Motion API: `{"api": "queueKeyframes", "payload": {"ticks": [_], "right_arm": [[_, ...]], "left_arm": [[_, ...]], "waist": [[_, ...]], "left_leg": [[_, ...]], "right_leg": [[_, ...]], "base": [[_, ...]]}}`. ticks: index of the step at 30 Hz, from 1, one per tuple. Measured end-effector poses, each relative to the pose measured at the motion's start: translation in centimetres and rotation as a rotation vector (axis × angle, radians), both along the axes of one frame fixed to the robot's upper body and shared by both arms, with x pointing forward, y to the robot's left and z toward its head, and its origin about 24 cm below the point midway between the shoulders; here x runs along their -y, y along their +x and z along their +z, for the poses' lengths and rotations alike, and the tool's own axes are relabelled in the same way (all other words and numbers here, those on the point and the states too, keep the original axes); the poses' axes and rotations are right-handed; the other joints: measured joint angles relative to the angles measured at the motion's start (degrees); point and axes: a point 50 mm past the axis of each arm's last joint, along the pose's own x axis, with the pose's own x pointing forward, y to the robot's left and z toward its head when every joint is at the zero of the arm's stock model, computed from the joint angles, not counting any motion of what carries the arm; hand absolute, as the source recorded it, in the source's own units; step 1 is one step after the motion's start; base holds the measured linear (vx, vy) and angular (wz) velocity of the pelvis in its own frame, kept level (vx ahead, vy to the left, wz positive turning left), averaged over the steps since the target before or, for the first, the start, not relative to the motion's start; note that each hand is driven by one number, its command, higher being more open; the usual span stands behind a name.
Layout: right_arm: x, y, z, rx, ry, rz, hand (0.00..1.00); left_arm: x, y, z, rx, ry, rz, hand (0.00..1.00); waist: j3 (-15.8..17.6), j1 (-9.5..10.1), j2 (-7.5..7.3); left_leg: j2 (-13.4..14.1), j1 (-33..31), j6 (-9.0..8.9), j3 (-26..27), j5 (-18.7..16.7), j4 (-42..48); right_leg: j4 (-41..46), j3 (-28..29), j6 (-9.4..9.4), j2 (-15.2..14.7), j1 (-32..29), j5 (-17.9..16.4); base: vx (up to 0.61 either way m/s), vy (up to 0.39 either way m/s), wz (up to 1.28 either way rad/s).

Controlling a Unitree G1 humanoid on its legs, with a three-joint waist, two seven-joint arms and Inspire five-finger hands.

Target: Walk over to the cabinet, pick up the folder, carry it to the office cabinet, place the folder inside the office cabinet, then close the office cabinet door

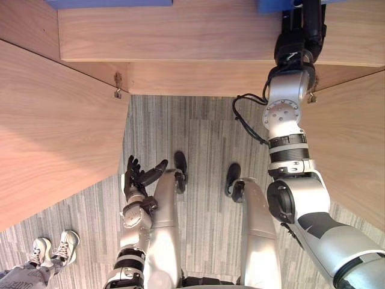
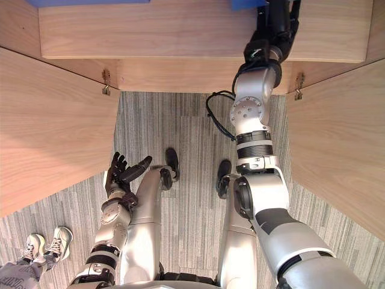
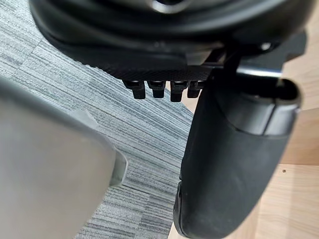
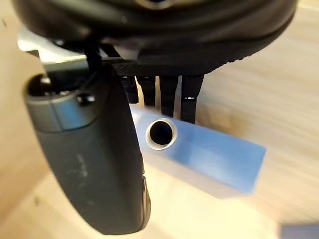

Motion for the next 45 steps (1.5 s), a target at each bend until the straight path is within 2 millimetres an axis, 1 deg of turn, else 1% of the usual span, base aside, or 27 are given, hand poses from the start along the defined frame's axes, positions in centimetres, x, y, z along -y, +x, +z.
{"api": "queueKeyframes", "payload": {"ticks": [4, 6, 7, 9, 10, 11, 12, 13, 15, 18, 19, 21, 22, 23, 25, 26, 27, 30, 35, 37, 40, 42, 45], "right_arm": [[-1.9, 0.1, 0.1, 0.022, -0.182, 0.044, 1.0], [-2.9, 0.3, 0.1, 0.024, -0.317, 0.051, 1.0], [-3.2, 0.6, -0.1, 0.015, -0.425, 0.047, 1.0], [-3.4, 0.7, -0.5, 0.001, -0.523, 0.04, 1.0], [-3.4, 1.0, -1.0, -0.013, -0.641, 0.031, 0.0], [-3.4, 1.1, -1.1, -0.015, -0.683, 0.028, 0.0], [-3.2, 1.2, -1.3, -0.018, -0.767, 0.013, 0.0], [-2.8, 1.3, -1.4, -0.023, -0.848, -0.009, 0.0], [-2.0, 1.5, -1.6, -0.037, -0.952, -0.045, 0.0], [-0.7, 1.5, -1.9, -0.048, -1.077, -0.099, 0.0], [-0.4, 1.6, -2.1, -0.054, -1.095, -0.106, 0.0], [0.3, 1.6, -3.2, -0.083, -1.135, -0.114, 0.0], [0.5, 1.6, -3.6, -0.092, -1.139, -0.109, 0.0], [0.7, 1.6, -4.4, -0.109, -1.138, -0.092, 0.0], [0.8, 1.6, -5.0, -0.116, -1.126, -0.066, 0.0], [1.0, 1.6, -5.3, -0.122, -1.104, -0.051, 0.0], [1.3, 1.5, -5.8, -0.132, -1.045, -0.028, 0.0], [1.7, 1.5, -6.1, -0.144, -0.977, -0.015, 0.0], [0.8, 1.6, -6.2, -0.16, -0.909, -0.037, 0.0], [0.1, 1.8, -6.0, -0.17, -0.892, -0.056, 0.0], [-0.7, 2.0, -5.2, -0.179, -0.915, -0.102, 0.0], [-1.2, 2.5, -4.0, -0.193, -0.925, -0.146, 0.0], [-1.1, 2.9, -2.4, -0.219, -0.941, -0.203, 0.0]], "left_arm": [[0.3, 0.0, -0.1, -0.001, -0.014, -0.001, 1.0], [0.3, 0.0, -0.1, 0.003, -0.015, -0.004, 1.0], [0.3, 0.0, -0.1, 0.003, -0.014, -0.006, 1.0], [0.5, 0.0, -0.2, -0.001, -0.011, -0.02, 1.0], [0.6, -0.1, -0.6, -0.015, -0.005, -0.035, 1.0], [0.6, -0.1, -0.7, -0.019, -0.002, -0.042, 1.0], [0.7, -0.2, -0.8, -0.025, 0.007, -0.055, 1.0], [0.7, -0.2, -0.9, -0.027, 0.01, -0.063, 1.0], [0.7, -0.2, -1.0, -0.025, 0.016, -0.075, 1.0], [0.6, -0.3, -1.1, -0.031, 0.032, -0.096, 1.0], [0.6, -0.3, -1.2, -0.033, 0.033, -0.1, 1.0], [0.5, -0.4, -1.6, -0.049, 0.035, -0.109, 1.0], [0.5, -0.5, -1.7, -0.055, 0.035, -0.11, 1.0], [0.4, -0.6, -1.9, -0.065, 0.035, -0.11, 1.0], [0.3, -0.6, -2.0, -0.072, 0.039, -0.11, 1.0], [0.3, -0.7, -2.0, -0.073, 0.039, -0.11, 1.0], [0.3, -0.7, -2.1, -0.075, 0.039, -0.11, 1.0], [0.3, -0.6, -2.0, -0.075, 0.038, -0.111, 1.0], [0.1, -0.4, -2.1, -0.084, 0.04, -0.105, 1.0], [0.0, -0.4, -2.1, -0.085, 0.038, -0.098, 1.0], [0.0, -0.4, -2.0, -0.083, 0.038, -0.093, 1.0], [0.0, -0.2, -1.8, -0.079, 0.038, -0.081, 1.0], [0.2, 0.0, -1.7, -0.07, 0.035, -0.079, 1.0]], "waist": [[-0.2, -0.47, -0.04], [-0.2, -0.73, -0.04], [-0.2, -0.89, -0.06], [-0.2, -0.98, -0.06], [-0.3, -1.15, -0.08], [-0.3, -1.27, -0.06], [-0.4, -1.48, -0.08], [-0.4, -1.62, -0.08], [-0.5, -1.83, -0.09], [-0.5, -2.09, -0.11], [-0.5, -2.07, -0.11], [-0.5, -2.17, -0.16], [-0.6, -2.18, -0.2], [-1.0, -2.14, -0.41], [-1.1, -2.22, -0.59], [-1.1, -2.24, -0.6], [-1.1, -2.23, -0.6], [-1.1, -2.14, -0.62], [-1.3, -2.1, -0.89], [-1.4, -2.14, -0.95], [-1.6, -2.15, -0.89], [-1.6, -2.1, -0.89], [-1.6, -1.95, -0.88]], "left_leg": [[0.1, 0.7, 0.0, 0.1, 0.0, -0.4], [0.3, 0.8, 0.0, 0.3, 0.0, -0.5], [0.4, 0.8, 0.01, 0.4, 0.0, -0.8], [0.4, 1.2, 0.11, 0.7, 0.1, -1.1], [0.4, 2.0, 0.21, 1.3, 0.1, -1.7], [0.4, 2.4, 0.26, 1.4, 0.2, -2.0], [0.4, 2.8, 0.38, 1.6, 0.2, -2.5], [0.4, 3.0, 0.45, 1.7, 0.3, -2.8], [0.4, 3.2, 0.52, 1.9, 0.3, -3.2], [0.3, 3.3, 0.66, 2.7, 0.4, -3.6], [0.3, 3.4, 0.68, 2.8, 0.4, -3.7], [0.3, 4.5, 0.68, 3.0, 0.4, -4.2], [0.3, 4.7, 0.68, 3.0, 0.4, -4.4], [0.3, 4.9, 0.68, 3.1, 0.4, -4.6], [0.3, 5.1, 0.68, 3.2, 0.4, -4.8], [0.3, 5.2, 0.67, 3.2, 0.4, -4.8], [0.3, 5.3, 0.67, 3.2, 0.4, -4.8], [0.3, 5.3, 0.68, 3.2, 0.4, -4.8], [0.5, 5.3, 0.68, 3.4, 0.4, -4.8], [0.6, 5.2, 0.68, 3.5, 0.4, -4.9], [0.7, 4.7, 0.77, 3.8, 0.4, -5.0], [0.6, 4.1, 0.94, 4.1, 0.9, -5.5], [-0.2, 3.8, 1.17, 4.0, 2.2, -7.1]], "right_leg": [[-0.6, 0.0, -0.1, 0.1, 0.8, 0.1], [-1.0, 0.0, -0.12, 0.3, 0.8, 0.4], [-1.4, 0.1, -0.13, 0.3, 0.9, 0.7], [-1.7, 0.1, -0.12, 0.3, 1.1, 0.9], [-2.4, 0.4, 0.0, 0.2, 1.8, 1.2], [-2.8, 0.4, 0.03, 0.2, 2.1, 1.3], [-3.6, 0.4, 0.11, 0.2, 2.7, 1.7], [-4.2, 0.4, 0.21, 0.2, 3.0, 1.9], [-4.8, 0.3, 0.36, 0.2, 3.4, 2.1], [-5.2, 0.4, 0.52, -0.1, 3.5, 2.2], [-5.3, 0.4, 0.57, -0.1, 3.6, 2.3], [-5.8, 0.4, 0.59, -0.2, 4.6, 2.3], [-5.8, 0.4, 0.6, -0.2, 4.8, 2.3], [-5.9, 0.3, 0.59, -0.3, 4.9, 2.3], [-6.2, 0.3, 0.59, -0.3, 5.0, 2.3], [-6.3, 0.2, 0.58, -0.3, 5.1, 2.3], [-6.4, 0.1, 0.58, -0.3, 5.3, 2.3], [-6.5, 0.1, 0.55, -0.4, 5.3, 2.4], [-6.7, 0.2, 0.5, -0.2, 5.2, 2.5], [-6.9, 0.3, 0.48, 0.0, 5.0, 2.7], [-6.9, 0.6, 0.46, 0.0, 4.2, 3.0], [-7.3, 0.7, 0.46, 0.0, 3.6, 3.6], [-8.0, 0.3, 0.48, -0.6, 3.3, 4.3]], "base": [[0.0, -0.003, -0.01], [-0.02, -0.008, -0.06], [-0.02, -0.004, -0.05], [-0.01, 0.0, -0.05], [-0.01, 0.002, -0.06], [-0.01, 0.009, -0.07], [-0.01, 0.014, -0.04], [0.0, 0.0, 0.0], [0.0, 0.0, 0.0], [0.0, 0.0, 0.0], [0.0, 0.0, 0.0], [0.01, -0.016, 0.0], [0.01, -0.033, 0.0], [0.0, -0.049, -0.01], [-0.01, -0.044, -0.01], [-0.03, -0.03, 0.01], [0.0, 0.0, 0.0], [0.0, 0.0, 0.0], [-0.01, -0.016, -0.02], [-0.01, -0.031, -0.06], [-0.03, -0.02, -0.05], [-0.04, -0.015, -0.03], [-0.04, -0.014, 0.09]]}}
